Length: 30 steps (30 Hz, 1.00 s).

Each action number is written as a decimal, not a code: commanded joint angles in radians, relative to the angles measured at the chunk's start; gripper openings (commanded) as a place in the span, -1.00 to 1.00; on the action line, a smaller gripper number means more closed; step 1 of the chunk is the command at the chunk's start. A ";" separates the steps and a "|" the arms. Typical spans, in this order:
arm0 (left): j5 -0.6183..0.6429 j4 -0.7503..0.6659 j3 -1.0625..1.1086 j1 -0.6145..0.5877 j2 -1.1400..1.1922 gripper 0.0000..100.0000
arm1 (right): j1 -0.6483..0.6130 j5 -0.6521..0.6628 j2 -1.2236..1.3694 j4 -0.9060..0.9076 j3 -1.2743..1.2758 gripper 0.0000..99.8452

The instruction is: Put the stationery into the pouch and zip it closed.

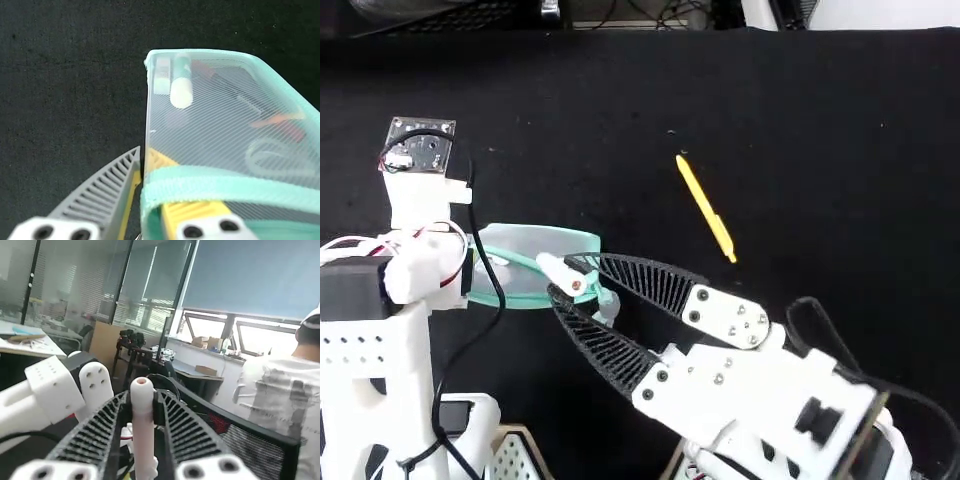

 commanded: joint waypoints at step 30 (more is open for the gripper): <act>0.009 0.005 0.001 0.015 0.002 -0.94 | -0.008 0.048 0.016 0.213 0.168 -0.63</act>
